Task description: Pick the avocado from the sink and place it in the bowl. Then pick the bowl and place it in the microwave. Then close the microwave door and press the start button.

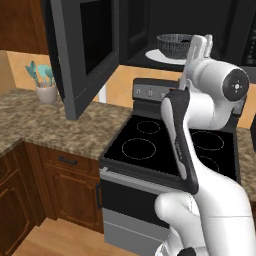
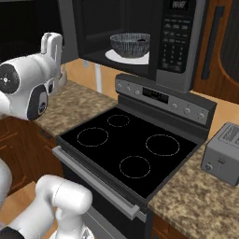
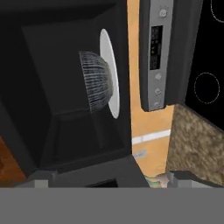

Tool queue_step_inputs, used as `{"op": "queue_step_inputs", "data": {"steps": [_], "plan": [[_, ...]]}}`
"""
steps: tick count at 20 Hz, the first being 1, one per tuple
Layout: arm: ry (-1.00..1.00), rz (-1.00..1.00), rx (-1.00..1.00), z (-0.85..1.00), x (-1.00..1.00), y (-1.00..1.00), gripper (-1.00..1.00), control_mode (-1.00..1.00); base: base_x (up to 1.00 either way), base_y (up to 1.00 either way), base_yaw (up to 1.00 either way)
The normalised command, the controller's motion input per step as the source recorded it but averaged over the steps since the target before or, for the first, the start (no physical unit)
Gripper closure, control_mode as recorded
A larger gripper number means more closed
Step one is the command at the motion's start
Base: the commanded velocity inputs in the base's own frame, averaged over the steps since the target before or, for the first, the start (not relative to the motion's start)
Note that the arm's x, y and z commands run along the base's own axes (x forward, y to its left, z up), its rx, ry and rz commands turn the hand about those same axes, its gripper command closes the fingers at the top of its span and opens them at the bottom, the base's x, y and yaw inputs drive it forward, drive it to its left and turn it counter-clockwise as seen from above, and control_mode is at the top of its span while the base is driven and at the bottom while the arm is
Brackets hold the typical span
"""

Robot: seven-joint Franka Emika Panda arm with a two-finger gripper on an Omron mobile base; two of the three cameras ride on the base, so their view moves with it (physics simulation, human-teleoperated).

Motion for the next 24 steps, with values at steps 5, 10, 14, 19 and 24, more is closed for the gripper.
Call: {"op": "queue_step_inputs", "data": {"steps": [5,10,14,19,24], "plan": [[0.08,0.00,0.00,-0.02,-0.50,0.76,-1.00,-1.00,0.00,0.00,0.00],[0.03,0.00,0.00,0.00,-0.53,0.59,-1.00,-1.00,0.00,0.00,0.00],[0.04,0.00,0.00,0.00,-0.66,0.70,-1.00,-1.00,0.00,0.00,0.00],[0.10,0.00,0.00,-0.07,-0.25,0.72,-1.00,-1.00,0.00,0.00,0.00],[0.10,0.00,0.00,-0.09,-0.22,0.73,-1.00,-1.00,0.00,0.00,0.00]]}}
